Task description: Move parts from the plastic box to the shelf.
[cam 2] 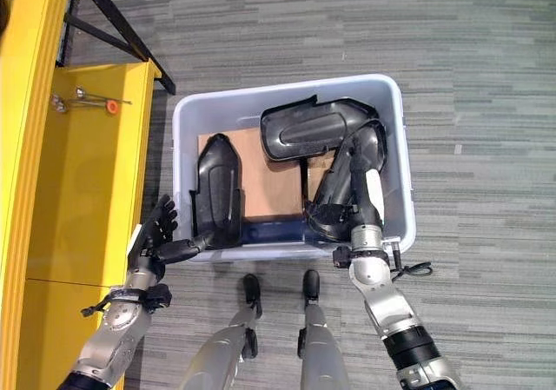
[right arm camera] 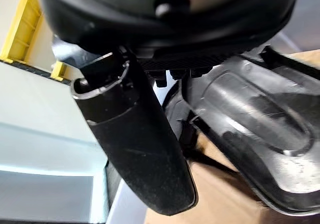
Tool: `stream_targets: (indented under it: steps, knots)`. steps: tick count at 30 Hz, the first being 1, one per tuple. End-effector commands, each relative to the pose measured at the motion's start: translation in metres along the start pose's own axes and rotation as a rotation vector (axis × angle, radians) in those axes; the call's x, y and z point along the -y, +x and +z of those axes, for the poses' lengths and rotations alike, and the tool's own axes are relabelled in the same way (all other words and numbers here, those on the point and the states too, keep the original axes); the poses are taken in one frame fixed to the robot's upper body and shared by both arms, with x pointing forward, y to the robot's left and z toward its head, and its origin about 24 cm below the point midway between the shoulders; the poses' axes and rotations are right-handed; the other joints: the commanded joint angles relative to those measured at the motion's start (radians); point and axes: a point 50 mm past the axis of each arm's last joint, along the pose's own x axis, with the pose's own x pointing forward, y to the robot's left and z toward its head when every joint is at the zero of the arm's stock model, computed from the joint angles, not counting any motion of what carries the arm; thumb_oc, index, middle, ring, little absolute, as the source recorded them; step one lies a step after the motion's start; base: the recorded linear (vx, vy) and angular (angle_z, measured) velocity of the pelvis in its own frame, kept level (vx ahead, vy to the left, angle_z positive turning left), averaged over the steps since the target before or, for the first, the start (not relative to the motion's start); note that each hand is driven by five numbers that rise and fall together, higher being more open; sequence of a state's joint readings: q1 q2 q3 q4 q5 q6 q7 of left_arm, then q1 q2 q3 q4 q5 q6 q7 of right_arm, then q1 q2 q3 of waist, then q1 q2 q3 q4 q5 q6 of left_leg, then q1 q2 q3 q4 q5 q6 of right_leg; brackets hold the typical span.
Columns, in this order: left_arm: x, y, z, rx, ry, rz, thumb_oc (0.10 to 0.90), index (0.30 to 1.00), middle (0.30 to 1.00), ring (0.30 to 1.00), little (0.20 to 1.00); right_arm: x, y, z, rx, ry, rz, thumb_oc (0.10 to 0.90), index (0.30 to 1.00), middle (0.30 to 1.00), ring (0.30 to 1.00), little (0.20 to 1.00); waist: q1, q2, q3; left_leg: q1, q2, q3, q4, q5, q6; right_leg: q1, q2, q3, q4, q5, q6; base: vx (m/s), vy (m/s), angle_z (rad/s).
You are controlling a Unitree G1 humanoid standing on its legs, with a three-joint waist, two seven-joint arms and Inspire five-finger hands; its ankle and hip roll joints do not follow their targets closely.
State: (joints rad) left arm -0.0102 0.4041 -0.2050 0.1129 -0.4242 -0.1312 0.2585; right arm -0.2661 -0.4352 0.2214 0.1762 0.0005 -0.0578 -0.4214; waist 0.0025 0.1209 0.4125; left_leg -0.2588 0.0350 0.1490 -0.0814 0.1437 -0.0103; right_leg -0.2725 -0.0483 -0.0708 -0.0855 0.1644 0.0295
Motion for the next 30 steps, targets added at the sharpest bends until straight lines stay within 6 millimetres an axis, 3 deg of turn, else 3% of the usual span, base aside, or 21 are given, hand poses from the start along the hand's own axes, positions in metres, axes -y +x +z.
stream_targets:
  steps: [1, 5, 11, 19, 26, 30]
  knots:
    - [0.0, 0.005, 0.031, 0.185, -0.006, 0.022, 0.9, 1.0, 1.0, 1.0, 1.0, 0.001, 0.008, 0.036, 0.184, 0.054, -0.071, 0.9, 1.0, 1.0, 1.0, 1.0, -0.001, -0.051, -0.027, 0.07, 0.015, -0.002, -0.006, -0.05, -0.035, -0.015, -0.097, 0.031, 0.082, -0.035, 0.091, 0.0, 0.0, 0.0]
    - [0.0, 0.004, 0.031, 0.186, -0.003, 0.033, 0.9, 1.0, 1.0, 1.0, 1.0, -0.003, 0.003, 0.029, 0.15, 0.08, -0.066, 0.9, 1.0, 1.0, 1.0, 1.0, -0.007, -0.048, -0.021, 0.067, 0.015, 0.002, -0.006, -0.051, -0.034, -0.021, -0.098, 0.036, 0.082, -0.032, 0.092, -0.01, 0.008, -0.03]
    - [0.0, 0.004, 0.033, 0.188, 0.002, 0.038, 0.9, 1.0, 1.0, 1.0, 1.0, -0.027, -0.01, 0.014, 0.04, 0.211, 0.035, 0.9, 1.0, 1.0, 1.0, 1.0, -0.012, -0.047, -0.003, 0.063, 0.011, 0.014, -0.006, -0.054, -0.031, -0.032, -0.1, 0.044, 0.083, -0.027, 0.093, -0.01, 0.01, -0.02]
    - [-0.002, 0.004, 0.034, 0.195, 0.002, 0.051, 0.9, 1.0, 1.0, 1.0, 1.0, -0.04, -0.016, -0.001, -0.045, 0.215, 0.11, 0.9, 1.0, 1.0, 1.0, 1.0, -0.013, -0.045, 0.009, 0.061, 0.007, 0.017, -0.006, -0.057, -0.03, -0.04, -0.103, 0.048, 0.084, -0.024, 0.094, 0.0, 0.001, 0.0]
    - [0.001, 0.006, 0.038, 0.212, -0.011, 0.049, 0.9, 1.0, 1.0, 1.0, 1.0, -0.035, -0.008, -0.015, -0.105, 0.16, 0.046, 0.9, 1.0, 1.0, 1.0, 1.0, -0.011, -0.037, 0.021, 0.054, 0.003, 0.019, -0.006, -0.058, -0.029, -0.05, -0.104, 0.052, 0.085, -0.022, 0.095, 0.0, 0.0, 0.0]
    - [0.004, 0.009, 0.045, 0.247, -0.036, 0.045, 0.9, 1.0, 1.0, 1.0, 1.0, -0.013, 0.015, -0.022, -0.135, 0.073, -0.137, 0.9, 1.0, 1.0, 1.0, 1.0, -0.005, -0.015, 0.038, 0.041, -0.002, 0.018, -0.006, -0.054, -0.029, -0.069, -0.107, 0.055, 0.096, -0.024, 0.096, 0.0, 0.0, 0.0]
